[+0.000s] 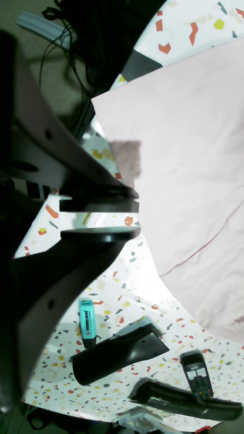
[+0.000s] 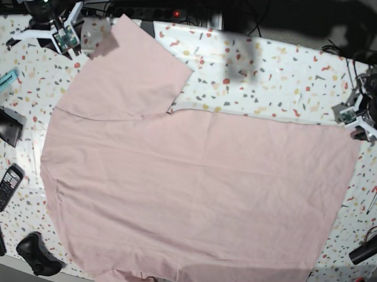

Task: Fold the T-shirt properly
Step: 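Move both grippers to the shirt's shoulder corners and grasp them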

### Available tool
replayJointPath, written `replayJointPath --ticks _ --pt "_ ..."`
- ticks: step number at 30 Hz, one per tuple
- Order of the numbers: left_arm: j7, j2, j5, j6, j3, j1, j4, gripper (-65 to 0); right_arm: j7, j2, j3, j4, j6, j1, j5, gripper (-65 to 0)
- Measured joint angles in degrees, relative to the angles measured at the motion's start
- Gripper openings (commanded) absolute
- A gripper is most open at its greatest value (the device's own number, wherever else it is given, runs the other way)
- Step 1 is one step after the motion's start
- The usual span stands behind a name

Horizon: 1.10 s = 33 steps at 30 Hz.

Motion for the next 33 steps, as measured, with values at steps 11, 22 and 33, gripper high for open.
replayJointPath --ticks 11,22,33 --pt "-1.9 0.4 -0.2 1.5 7.0 -8.8 -8.4 -45.4 -0.6 -2.2 0.0 0.0 0.0 0.0 -2.1 -57.8" --pt "-5.4 2.3 0.6 3.0 7.7 -9.5 -12.9 -65.0 -1.8 -2.2 0.0 0.0 0.0 0.0 -6.0 -57.5" --pt "-6.2 2.2 0.6 3.3 7.6 -8.9 -13.0 -65.0 -1.9 -1.4 0.0 0.0 0.0 0.0 -6.0 -35.5"
